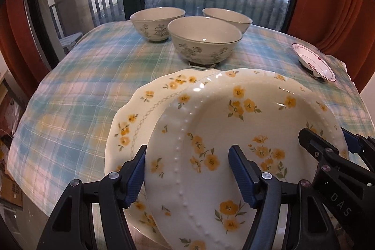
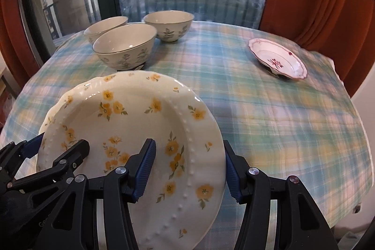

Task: Organize plates and bowls
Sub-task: 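Lower the flat plate onto the scalloped plate with both grippers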

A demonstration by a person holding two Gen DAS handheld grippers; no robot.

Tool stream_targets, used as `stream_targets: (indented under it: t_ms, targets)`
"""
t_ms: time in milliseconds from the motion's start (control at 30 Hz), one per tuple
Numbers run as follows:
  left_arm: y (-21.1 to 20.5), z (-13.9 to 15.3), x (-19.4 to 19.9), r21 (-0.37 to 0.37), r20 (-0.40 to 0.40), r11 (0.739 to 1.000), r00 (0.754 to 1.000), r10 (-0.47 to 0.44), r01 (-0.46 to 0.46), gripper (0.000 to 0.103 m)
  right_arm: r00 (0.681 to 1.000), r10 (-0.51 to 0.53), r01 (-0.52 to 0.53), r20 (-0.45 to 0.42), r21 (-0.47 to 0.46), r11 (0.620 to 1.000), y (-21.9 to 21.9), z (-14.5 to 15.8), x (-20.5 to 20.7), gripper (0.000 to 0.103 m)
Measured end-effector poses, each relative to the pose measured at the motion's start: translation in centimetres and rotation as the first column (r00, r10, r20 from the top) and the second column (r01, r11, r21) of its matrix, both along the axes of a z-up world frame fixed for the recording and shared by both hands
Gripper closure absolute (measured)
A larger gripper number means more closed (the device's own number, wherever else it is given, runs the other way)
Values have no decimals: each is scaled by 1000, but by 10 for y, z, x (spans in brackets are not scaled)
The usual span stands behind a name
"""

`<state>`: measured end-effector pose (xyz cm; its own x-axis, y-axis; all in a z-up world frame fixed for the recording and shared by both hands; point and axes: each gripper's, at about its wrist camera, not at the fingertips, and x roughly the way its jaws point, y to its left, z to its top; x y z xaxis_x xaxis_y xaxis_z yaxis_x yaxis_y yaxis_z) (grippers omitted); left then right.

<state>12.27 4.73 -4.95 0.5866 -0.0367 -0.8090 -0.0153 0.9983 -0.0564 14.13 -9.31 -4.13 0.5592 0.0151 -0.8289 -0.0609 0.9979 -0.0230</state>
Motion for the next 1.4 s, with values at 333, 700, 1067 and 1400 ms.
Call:
stream_targets:
  t_ms: [333,700,1067,1400]
  targets:
    - [9,-14,10,-27,-27,999,999,21,-22,33,1000,14,-14,-6,-19,1000,10,-5,12,44]
    - [7,-16,13,51,6,998,999,45,-45,32,999,40,-40,-25,-5,999,15,-16,21,44]
    - [-3,-7,4,149,45,987,998,54,-61,21,997,78,-78,10,40,996,11,-12,6,44]
    - [-4,-1,-3,112,74,993,997,30,-38,18,997,73,-74,15,48,996,4,-7,-1,65]
